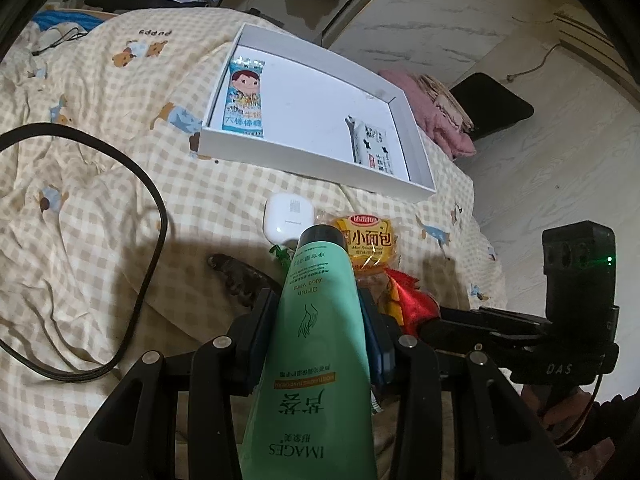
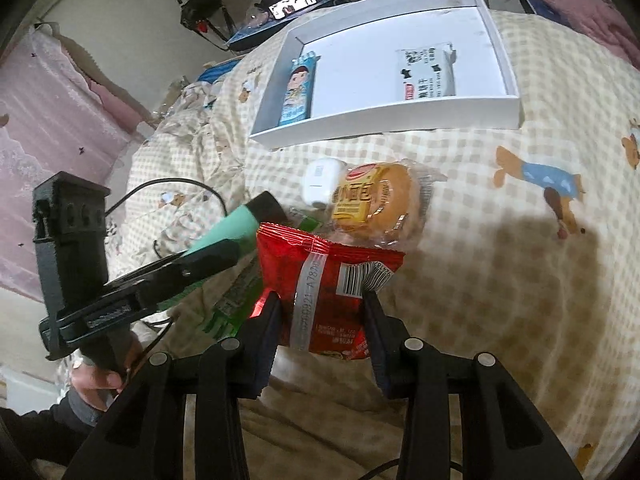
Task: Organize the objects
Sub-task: 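Carry the tube bottle and chip bag over the white box with both tools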
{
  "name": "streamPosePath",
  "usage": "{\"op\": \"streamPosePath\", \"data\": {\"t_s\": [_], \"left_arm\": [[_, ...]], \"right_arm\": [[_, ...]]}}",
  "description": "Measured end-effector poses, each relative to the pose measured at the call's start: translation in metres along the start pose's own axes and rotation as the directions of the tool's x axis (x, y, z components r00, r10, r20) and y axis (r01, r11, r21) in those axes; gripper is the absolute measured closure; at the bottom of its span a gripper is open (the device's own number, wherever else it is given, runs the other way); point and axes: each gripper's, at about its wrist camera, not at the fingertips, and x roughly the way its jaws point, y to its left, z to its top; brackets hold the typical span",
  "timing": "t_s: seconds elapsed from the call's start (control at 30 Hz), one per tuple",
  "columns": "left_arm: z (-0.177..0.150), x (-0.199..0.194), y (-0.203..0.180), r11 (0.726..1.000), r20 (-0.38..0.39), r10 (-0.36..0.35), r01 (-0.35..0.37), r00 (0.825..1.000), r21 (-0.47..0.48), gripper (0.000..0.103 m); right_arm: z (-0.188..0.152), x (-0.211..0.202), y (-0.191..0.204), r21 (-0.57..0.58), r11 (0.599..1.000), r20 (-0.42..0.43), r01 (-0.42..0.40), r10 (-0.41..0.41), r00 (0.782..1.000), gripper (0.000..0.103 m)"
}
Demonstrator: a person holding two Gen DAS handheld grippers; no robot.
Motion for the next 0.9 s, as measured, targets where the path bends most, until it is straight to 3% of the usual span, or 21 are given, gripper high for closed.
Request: {"op": "streamPosePath", "data": {"t_s": [0.27, 0.57, 0.77, 0.9], "left_arm": [[0.009, -0.015, -0.006, 0.999, 0.028, 0.040, -0.040, 0.999, 0.004, 0.059], [0.047, -0.055, -0.011, 0.999, 0.135, 0.032, -0.033, 0.990, 0.002, 0.059], [0.090, -0.075, -0.029, 0.996, 0.236, 0.062, -0.077, 0.970, 0.054, 0.059], [0.124, -0.081, -0.045, 0.985, 0.298, 0.076, -0.117, 0.952, 0.125, 0.059]], "right_arm": [[0.013, -0.004, 0.009, 0.008, 0.998, -0.006, -0.070, 0.070, 0.998, 0.062], [0.047, -0.036, 0.024, -0.041, 0.987, 0.068, -0.153, 0.155, 0.986, 0.062], [0.079, -0.057, 0.028, -0.082, 0.975, 0.172, -0.205, 0.217, 0.961, 0.062], [0.106, -0.073, 0.026, -0.096, 0.958, 0.278, -0.270, 0.287, 0.917, 0.062]]}}
